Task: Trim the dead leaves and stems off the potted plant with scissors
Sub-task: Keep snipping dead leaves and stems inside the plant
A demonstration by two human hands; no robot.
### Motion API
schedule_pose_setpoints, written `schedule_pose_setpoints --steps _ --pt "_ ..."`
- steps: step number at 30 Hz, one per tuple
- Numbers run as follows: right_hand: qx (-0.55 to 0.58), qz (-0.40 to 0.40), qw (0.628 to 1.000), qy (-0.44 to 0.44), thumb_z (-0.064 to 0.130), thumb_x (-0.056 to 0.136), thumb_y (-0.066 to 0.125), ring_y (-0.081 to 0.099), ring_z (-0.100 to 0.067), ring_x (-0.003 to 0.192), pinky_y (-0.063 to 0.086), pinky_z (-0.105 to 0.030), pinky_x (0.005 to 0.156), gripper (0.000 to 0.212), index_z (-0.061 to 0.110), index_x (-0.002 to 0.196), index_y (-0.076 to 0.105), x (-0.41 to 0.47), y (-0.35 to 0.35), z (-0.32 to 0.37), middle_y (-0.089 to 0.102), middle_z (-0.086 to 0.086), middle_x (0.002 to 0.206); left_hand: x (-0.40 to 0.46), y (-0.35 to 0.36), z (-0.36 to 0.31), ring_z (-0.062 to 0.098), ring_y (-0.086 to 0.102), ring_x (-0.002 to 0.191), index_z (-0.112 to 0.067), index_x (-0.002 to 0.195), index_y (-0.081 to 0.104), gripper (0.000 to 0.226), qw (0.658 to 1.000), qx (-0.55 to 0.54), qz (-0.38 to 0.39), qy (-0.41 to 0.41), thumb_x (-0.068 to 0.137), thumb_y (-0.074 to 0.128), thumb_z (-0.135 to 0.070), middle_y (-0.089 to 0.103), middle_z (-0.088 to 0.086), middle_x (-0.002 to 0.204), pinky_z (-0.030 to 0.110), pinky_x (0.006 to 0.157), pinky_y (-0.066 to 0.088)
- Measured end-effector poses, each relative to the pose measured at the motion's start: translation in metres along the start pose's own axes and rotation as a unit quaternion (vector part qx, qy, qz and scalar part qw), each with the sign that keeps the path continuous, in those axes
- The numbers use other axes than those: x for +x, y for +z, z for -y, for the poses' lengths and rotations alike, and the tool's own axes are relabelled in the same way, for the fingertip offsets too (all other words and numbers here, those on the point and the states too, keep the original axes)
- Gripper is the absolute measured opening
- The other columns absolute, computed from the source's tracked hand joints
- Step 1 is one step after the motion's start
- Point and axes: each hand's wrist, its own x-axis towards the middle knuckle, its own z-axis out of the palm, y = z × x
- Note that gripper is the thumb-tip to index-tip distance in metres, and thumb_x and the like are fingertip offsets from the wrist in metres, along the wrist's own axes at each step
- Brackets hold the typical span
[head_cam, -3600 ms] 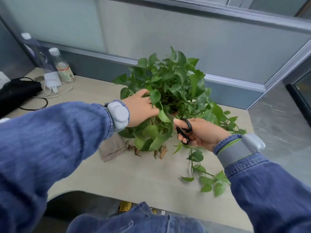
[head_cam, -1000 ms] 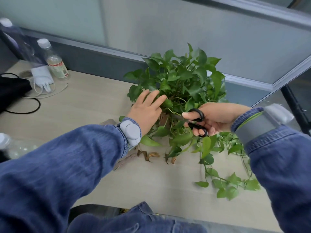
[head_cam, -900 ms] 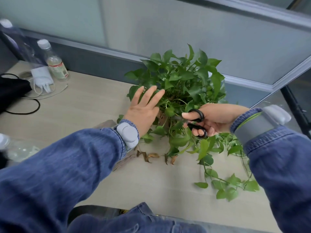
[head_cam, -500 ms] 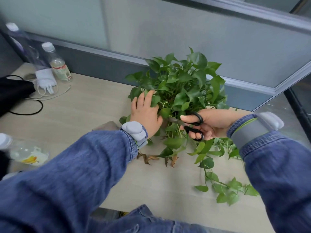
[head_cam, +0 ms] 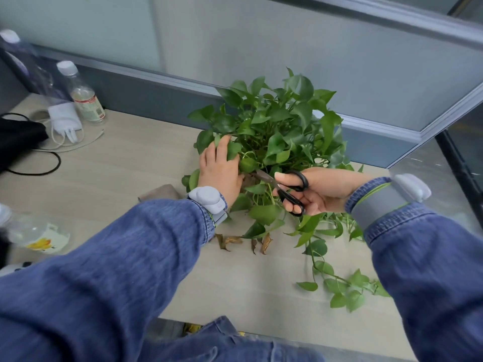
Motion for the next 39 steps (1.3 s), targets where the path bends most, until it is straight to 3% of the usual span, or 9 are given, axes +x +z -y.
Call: schedule_pose_setpoints --steps 7,13,19,24,29,32,39 --pt "0.005 0.022 1.0 0.019 0.054 0.085 0.064 0.056 -0.015 0.058 0.039 -0.017 0.041 0.047 0.012 0.106 0.057 0.005 -0.005 0.004 0.062 -0.007 0.074 0.008 -0.004 0.012 0.031 0.02 0.139 -0.022 0.101 0.072 0.023 0.997 -0.073 0.032 0.003 0.082 0.058 -0.019 0.028 0.0 0.153 0.045 0.112 0.019" --pt "-0.071 0.009 0.997 0.038 0.057 0.08 0.066 0.055 -0.019 0.063 0.04 -0.018 0.043 0.054 0.011 0.107 0.057 0.01 -0.004 0.011 0.063 -0.01 0.078 0.021 -0.011 0.016 0.028 0.031 0.13 -0.025 0.089 0.076 0.015 0.981 -0.176 0.067 -0.043 0.086 0.061 -0.023 0.041 -0.005 0.144 0.038 0.099 0.031" --pt "-0.118 0.002 0.992 0.033 0.058 0.08 0.065 0.055 -0.022 0.067 0.04 -0.019 0.043 0.056 0.009 0.106 0.056 0.015 0.0 0.016 0.064 -0.013 0.081 0.019 -0.016 0.021 0.028 0.03 0.13 -0.026 0.081 0.072 0.009 0.962 -0.253 0.091 -0.048 0.086 0.064 -0.027 0.041 -0.005 0.142 0.038 0.102 0.032" --pt "-0.118 0.016 0.992 0.034 0.058 0.08 0.065 0.054 -0.022 0.067 0.04 -0.019 0.043 0.057 0.009 0.109 0.057 0.011 -0.005 0.016 0.063 -0.013 0.081 0.016 -0.029 0.03 0.026 0.026 0.133 -0.041 0.06 0.055 0.03 0.951 -0.272 0.146 0.001 0.084 0.066 -0.027 0.037 -0.009 0.145 0.042 0.107 0.028" --pt "-0.134 0.009 0.991 0.025 0.056 0.081 0.064 0.055 -0.022 0.065 0.038 -0.019 0.041 0.057 0.007 0.111 0.058 0.01 -0.002 0.014 0.063 -0.014 0.079 0.016 -0.036 0.036 0.025 0.021 0.137 -0.042 0.062 0.059 0.027 0.932 -0.298 0.203 0.039 0.082 0.07 -0.028 0.034 -0.008 0.148 0.046 0.113 0.02" --pt "-0.136 -0.004 0.99 0.025 0.052 0.085 0.064 0.055 -0.019 0.06 0.036 -0.017 0.039 0.052 0.006 0.11 0.059 0.014 0.004 0.014 0.063 -0.012 0.075 0.015 -0.035 0.035 0.023 0.019 0.138 -0.029 0.078 0.073 0.006 0.933 -0.296 0.201 0.035 0.083 0.069 -0.027 0.034 -0.009 0.148 0.045 0.114 0.018" --pt "-0.105 -0.023 0.994 0.008 0.044 0.084 0.07 0.049 -0.013 0.049 0.033 -0.015 0.034 0.05 0.001 0.108 0.06 0.015 0.007 0.015 0.059 -0.006 0.061 0.012 -0.03 0.033 0.021 0.02 0.139 -0.032 0.08 0.071 0.004 0.941 -0.276 0.193 0.024 0.083 0.069 -0.03 0.035 -0.012 0.148 0.044 0.114 0.018"
